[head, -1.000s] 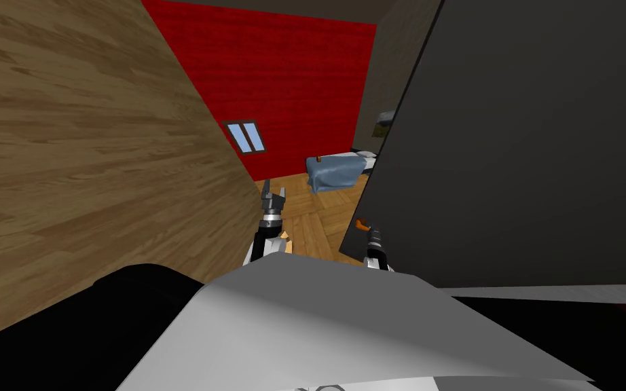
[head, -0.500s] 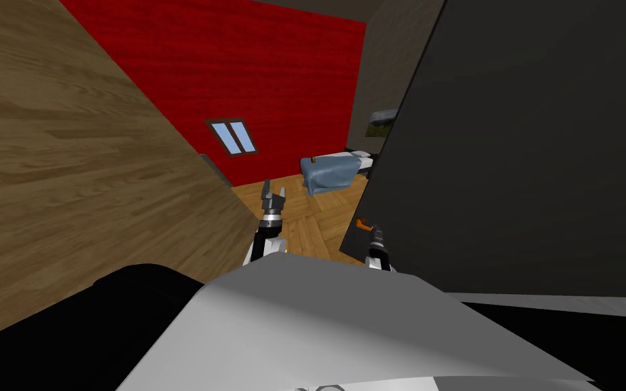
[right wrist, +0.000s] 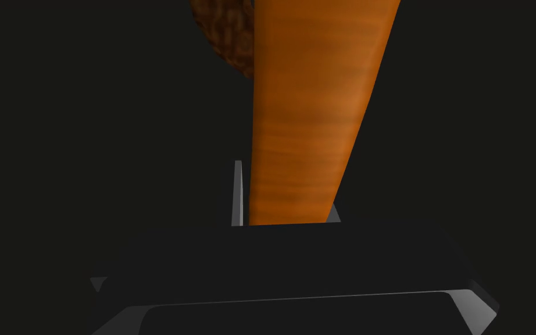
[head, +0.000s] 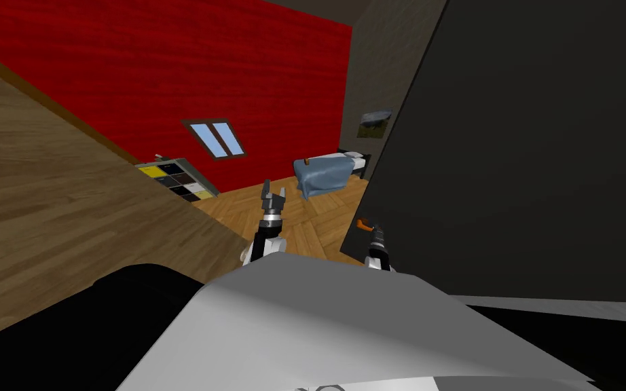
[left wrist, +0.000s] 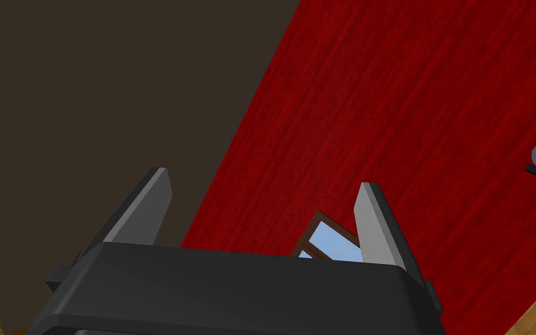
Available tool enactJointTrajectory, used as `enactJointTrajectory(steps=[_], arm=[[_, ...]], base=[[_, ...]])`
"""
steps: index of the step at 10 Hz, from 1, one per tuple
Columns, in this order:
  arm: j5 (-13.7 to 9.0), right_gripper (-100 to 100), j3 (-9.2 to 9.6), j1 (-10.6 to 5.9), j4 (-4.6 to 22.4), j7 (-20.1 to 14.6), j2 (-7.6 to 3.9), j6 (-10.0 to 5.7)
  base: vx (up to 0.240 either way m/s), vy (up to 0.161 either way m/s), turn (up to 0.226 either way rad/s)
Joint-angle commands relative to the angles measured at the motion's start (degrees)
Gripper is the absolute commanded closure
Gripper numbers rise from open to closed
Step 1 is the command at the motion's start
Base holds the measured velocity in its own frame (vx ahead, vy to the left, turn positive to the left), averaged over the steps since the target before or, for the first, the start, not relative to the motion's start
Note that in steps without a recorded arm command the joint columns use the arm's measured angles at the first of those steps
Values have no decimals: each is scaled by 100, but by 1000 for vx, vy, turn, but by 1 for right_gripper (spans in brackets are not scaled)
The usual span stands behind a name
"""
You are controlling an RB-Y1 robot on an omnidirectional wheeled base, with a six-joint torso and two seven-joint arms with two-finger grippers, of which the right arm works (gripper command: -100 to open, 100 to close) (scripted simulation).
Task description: Push the door open
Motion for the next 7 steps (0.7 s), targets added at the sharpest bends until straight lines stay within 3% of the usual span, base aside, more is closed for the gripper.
enactJointTrajectory(steps=[1,7], arm=[[-25,100,-146,-2,-108,51,31,3],[-28,100,-328,-41,-85,125,348,-15]], base=[[228,60,-207],[180,47,-125]])
